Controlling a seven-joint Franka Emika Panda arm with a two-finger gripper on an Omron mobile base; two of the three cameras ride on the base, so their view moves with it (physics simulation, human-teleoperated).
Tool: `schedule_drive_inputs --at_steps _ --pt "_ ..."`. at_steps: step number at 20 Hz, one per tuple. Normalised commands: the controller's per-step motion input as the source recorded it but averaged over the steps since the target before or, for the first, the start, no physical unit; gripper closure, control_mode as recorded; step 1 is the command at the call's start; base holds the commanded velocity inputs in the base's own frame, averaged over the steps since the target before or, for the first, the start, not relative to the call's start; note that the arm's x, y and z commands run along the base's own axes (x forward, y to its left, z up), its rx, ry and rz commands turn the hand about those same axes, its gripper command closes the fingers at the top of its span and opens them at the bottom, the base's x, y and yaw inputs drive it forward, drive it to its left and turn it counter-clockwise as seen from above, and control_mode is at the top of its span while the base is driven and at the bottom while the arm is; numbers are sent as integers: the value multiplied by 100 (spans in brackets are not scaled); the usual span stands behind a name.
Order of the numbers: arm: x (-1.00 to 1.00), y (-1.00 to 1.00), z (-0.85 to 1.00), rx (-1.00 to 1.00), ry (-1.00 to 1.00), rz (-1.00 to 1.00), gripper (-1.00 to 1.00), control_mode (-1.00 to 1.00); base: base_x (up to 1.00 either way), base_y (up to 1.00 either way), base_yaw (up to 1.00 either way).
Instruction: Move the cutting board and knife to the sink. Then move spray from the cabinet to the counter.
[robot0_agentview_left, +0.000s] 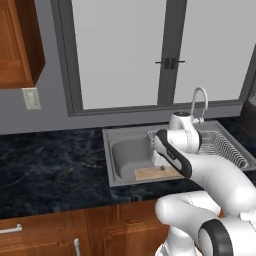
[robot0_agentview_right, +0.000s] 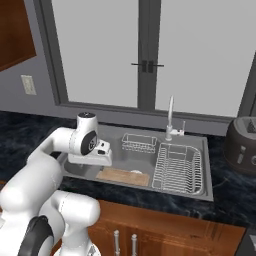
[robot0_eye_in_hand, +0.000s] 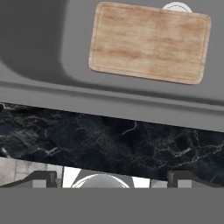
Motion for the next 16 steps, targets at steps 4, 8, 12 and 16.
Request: schedule_drive_inputs --at_steps 4,8,12,16 --pt "0 0 0 0 0 0 -100 100 -55 -2 -5" --pt "0 0 0 0 0 0 -100 100 -53 -15 -9" --pt "0 0 0 0 0 0 -100 100 -26 -37 -29" --pt "0 0 0 0 0 0 -100 100 -7 -49 -25"
